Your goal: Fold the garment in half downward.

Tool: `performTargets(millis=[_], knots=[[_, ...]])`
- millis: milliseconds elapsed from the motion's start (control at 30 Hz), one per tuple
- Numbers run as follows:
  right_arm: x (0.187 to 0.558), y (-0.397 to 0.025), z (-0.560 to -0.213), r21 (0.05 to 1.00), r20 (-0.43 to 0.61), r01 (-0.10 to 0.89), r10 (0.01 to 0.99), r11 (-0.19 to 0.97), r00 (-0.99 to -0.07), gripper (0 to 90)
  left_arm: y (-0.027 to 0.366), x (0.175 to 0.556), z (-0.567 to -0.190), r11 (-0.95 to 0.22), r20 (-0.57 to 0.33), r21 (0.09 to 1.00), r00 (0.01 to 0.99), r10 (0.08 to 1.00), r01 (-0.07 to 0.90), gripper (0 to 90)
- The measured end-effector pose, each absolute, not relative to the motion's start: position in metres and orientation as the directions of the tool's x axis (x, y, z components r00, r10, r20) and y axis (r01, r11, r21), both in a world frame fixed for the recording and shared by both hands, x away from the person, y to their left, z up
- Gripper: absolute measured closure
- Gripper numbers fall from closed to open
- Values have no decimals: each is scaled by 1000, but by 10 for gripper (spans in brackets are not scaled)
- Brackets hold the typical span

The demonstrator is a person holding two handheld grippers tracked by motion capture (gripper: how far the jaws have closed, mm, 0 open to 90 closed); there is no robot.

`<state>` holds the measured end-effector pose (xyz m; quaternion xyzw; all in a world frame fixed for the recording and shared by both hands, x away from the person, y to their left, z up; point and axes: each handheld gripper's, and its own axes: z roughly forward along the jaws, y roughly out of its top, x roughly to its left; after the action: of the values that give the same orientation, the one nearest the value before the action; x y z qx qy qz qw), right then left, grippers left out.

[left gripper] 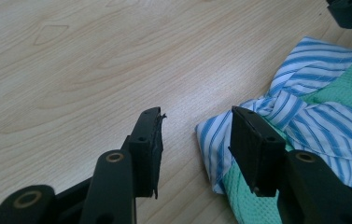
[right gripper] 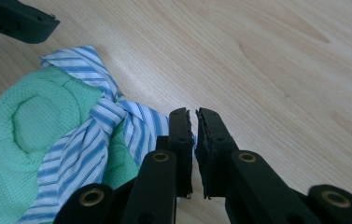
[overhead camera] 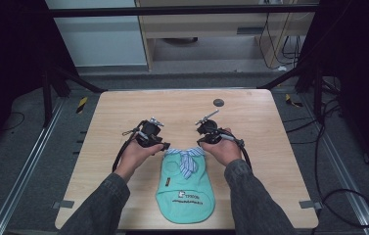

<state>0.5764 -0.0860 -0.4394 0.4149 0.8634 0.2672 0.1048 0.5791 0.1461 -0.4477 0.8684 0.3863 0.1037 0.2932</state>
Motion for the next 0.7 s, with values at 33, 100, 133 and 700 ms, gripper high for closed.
performTargets(millis=[33, 100, 133, 700], knots=[[576, -86, -439, 548, 41, 660, 772, 513, -634, 828, 146, 579, -448, -530, -46, 589, 680, 732, 610, 533], [577, -84, -448, 541, 49, 669, 775, 509, -630, 787, 142, 579, -450, -542, -37, 583, 685, 727, 606, 536], [576, -82, -450, 542, 56, 673, 777, 504, -627, 762, 142, 579, -451, -539, -40, 584, 685, 728, 607, 536], [574, -77, -472, 517, 75, 705, 795, 486, -603, 533, 140, 576, -475, -552, -60, 535, 680, 730, 639, 451]])
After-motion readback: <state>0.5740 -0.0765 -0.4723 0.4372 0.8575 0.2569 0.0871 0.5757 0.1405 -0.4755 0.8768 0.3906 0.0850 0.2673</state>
